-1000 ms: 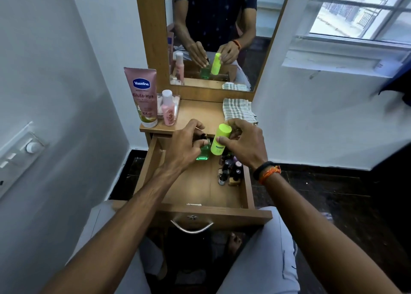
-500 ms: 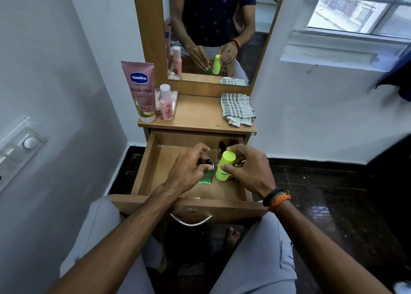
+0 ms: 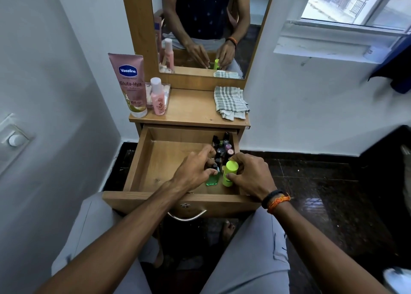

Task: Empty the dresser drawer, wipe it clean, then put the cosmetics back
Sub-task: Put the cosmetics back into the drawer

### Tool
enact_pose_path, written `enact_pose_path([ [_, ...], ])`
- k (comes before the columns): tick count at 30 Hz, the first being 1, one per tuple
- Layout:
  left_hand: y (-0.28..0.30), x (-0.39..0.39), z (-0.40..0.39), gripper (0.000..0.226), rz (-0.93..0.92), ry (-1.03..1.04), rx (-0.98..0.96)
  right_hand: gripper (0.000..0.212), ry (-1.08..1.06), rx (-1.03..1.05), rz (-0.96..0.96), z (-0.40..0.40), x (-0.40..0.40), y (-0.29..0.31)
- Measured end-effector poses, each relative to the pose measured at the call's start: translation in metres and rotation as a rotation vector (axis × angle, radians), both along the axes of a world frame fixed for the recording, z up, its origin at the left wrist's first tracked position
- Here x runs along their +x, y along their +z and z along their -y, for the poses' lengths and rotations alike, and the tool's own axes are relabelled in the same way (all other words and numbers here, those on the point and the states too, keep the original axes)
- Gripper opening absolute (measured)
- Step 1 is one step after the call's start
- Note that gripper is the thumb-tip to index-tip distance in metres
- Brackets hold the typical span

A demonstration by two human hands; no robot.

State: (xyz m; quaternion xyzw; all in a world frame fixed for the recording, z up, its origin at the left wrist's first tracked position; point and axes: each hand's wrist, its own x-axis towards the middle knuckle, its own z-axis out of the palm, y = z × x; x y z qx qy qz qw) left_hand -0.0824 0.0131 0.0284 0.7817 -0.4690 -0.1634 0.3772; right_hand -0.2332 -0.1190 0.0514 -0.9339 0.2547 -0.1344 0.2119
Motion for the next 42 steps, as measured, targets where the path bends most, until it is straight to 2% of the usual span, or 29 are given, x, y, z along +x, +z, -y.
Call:
enact_pose_path([
  [12,0.005,-0.007,0.004,0.046,0.045,-0.064,-0.022,0.038,0.019,-0.115,-0.033,-0.002,0.000,-0.011],
  [18,0.004,-0.008,0.002,0.055,0.138,-0.072,-0.009,0.044,0.027,-0.128,-0.032,0.001,0.002,-0.015],
  [26,0.004,-0.008,0.001,0.060,0.133,-0.090,-0.019,0.050,0.004,-0.121,-0.017,0.001,0.001,-0.017],
  [37,0.003,-0.009,0.000,0.061,0.142,-0.083,-0.015,0.041,0.009,-0.162,0.001,0.000,0.000,-0.017],
  [42,0.005,-0.008,-0.002,0.065,0.179,-0.083,0.000,0.049,0.028,-0.171,0.001,-0.001,-0.001,-0.017],
])
